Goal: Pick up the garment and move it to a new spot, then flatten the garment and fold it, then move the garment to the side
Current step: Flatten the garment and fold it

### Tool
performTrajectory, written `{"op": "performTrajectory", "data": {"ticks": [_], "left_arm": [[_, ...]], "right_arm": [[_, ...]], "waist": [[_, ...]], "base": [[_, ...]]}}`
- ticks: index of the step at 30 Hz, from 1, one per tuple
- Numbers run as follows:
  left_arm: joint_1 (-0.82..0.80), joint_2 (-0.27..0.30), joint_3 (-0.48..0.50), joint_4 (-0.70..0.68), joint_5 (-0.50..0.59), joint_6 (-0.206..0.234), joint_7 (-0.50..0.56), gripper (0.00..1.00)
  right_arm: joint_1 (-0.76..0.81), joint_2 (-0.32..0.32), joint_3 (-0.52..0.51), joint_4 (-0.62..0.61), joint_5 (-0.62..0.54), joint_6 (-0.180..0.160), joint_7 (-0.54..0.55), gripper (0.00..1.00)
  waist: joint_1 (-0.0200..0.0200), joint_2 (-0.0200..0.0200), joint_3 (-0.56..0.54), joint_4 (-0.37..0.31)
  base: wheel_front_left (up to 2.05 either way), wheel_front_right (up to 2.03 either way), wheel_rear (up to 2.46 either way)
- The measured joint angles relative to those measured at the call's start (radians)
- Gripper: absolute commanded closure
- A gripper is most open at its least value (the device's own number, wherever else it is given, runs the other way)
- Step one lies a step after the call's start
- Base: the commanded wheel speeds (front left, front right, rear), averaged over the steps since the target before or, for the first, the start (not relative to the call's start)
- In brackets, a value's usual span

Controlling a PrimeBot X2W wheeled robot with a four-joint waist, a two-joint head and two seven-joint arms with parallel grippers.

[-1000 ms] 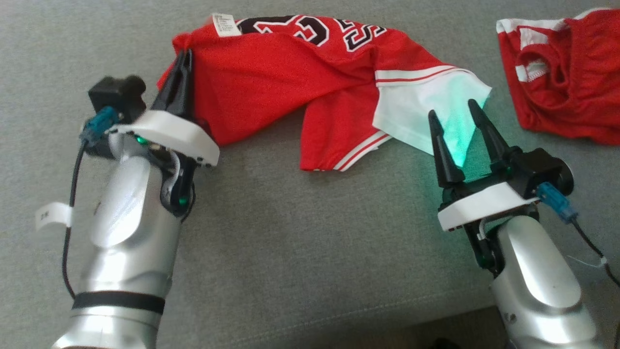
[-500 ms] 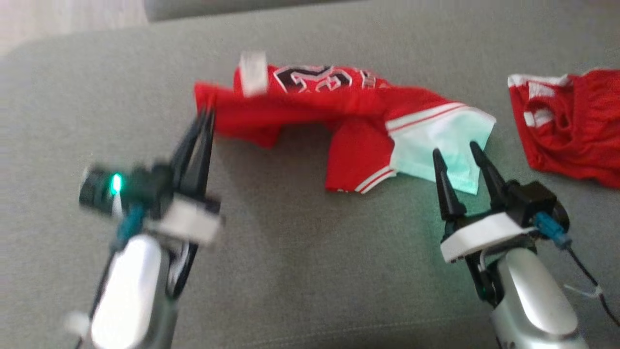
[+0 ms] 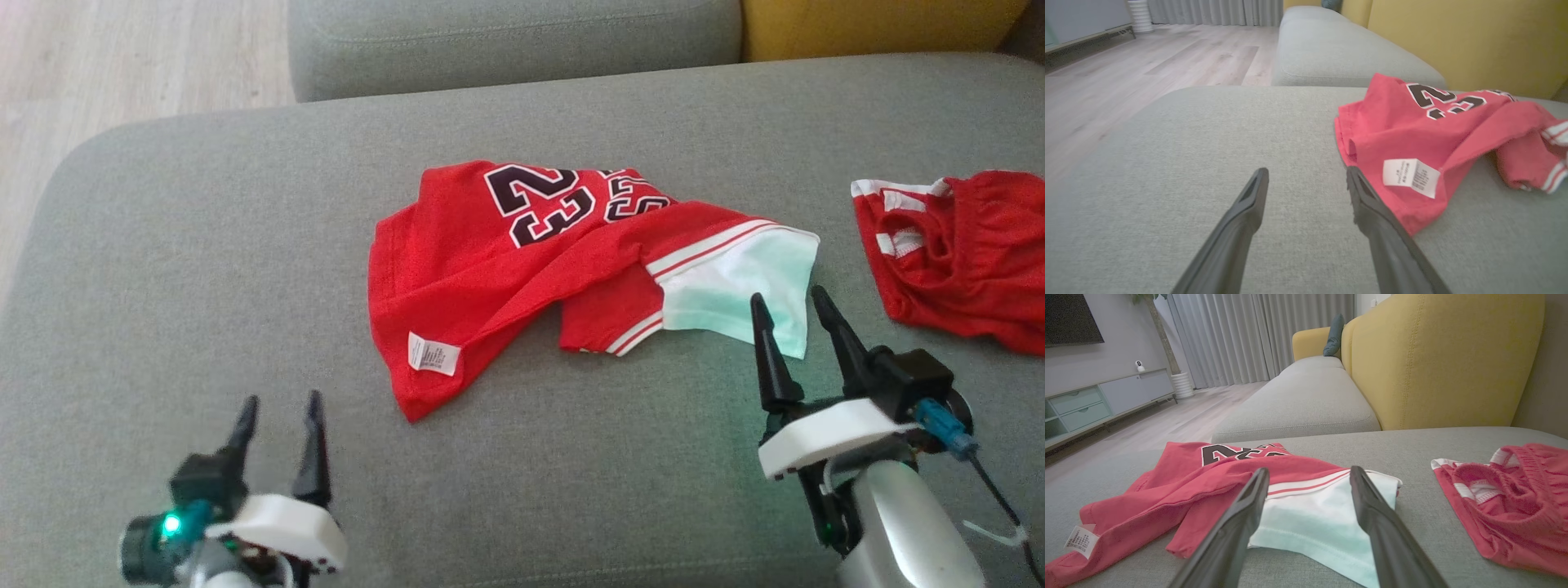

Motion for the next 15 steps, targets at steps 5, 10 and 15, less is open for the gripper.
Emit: {"op": "performTrajectory", "data": {"ticks": [5, 10, 15], "left_arm": [[-0.011, -0.001, 0.018, -0.016, -0.096, 0.017, 0.000, 0.00], [-0.046, -0.004, -0.015, -0.013, -0.148, 0.015, 0.000, 0.00], [-0.074, -0.004, -0.100, 0.067, -0.225, -0.048, 0.000, 0.00]], "right_arm": [[0.018, 0.002, -0.013, -0.018, 0.002, 0.000, 0.000, 0.00], [0.019, 0.005, -0.011, -0.021, 0.009, 0.000, 0.000, 0.00], [0.016, 0.006, -0.010, -0.016, 0.009, 0.000, 0.000, 0.00]], "waist": [[0.0000, 0.0000, -0.003, -0.001], [0.0000, 0.0000, 0.014, -0.010], [0.0000, 0.0000, 0.046, -0.022]], "base": [[0.00, 0.00, 0.00], [0.00, 0.00, 0.00], [0.00, 0.00, 0.00]]}}
